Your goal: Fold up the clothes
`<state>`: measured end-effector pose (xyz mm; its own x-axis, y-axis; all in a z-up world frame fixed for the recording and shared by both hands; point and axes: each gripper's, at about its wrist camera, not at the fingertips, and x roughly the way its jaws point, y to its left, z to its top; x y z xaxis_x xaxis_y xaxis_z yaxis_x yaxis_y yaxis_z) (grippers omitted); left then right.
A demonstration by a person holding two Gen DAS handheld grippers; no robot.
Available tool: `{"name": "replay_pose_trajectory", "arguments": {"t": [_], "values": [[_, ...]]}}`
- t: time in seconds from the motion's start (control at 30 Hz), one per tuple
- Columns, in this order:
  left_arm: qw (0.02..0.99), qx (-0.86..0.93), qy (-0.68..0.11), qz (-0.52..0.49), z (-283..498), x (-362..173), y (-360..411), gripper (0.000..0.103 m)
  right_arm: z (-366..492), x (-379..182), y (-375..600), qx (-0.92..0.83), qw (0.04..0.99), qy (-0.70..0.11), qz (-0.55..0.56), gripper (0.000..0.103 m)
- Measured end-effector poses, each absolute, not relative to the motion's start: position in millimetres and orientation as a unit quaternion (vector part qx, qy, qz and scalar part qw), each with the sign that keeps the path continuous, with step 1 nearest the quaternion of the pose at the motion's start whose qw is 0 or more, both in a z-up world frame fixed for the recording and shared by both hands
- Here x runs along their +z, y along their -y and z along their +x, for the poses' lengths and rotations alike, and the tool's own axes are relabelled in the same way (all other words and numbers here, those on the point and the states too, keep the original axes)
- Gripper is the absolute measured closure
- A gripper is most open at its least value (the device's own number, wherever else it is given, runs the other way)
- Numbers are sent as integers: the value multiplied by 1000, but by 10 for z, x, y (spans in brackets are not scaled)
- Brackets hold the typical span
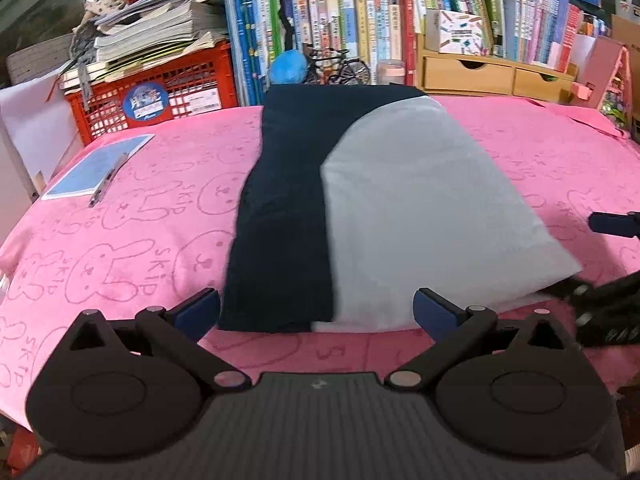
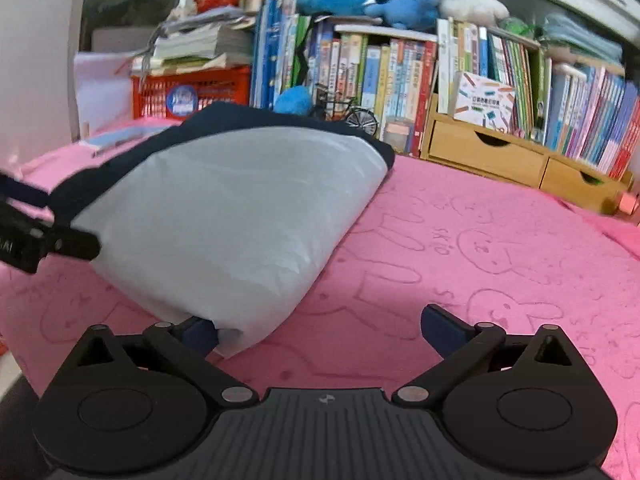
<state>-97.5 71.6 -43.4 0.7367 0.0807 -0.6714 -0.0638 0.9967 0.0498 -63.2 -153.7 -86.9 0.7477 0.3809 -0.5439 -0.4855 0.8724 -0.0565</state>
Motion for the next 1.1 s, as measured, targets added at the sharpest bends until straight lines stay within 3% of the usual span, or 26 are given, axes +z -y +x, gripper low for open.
{"name": "replay_pose_trajectory", "arguments": {"t": [0.43,0.77,0.9,1.1], "values": [[932,22,-362,8,-969,-505,-758,0,-562,-843,1721,160,948,-223,-162,1],[949,20,-313,-26,-1281,-122,-1031,0,-1080,-902,847,292,905,-97,-295,2],[956,8,-290,-37,-1355,14,-1099,0,-1190,-938,473,331,880,-58,-335,8],[957,16,-283,-62,-1378,35,-1293,0,-1231,-781,570,361,885,-53,-290,9]]}}
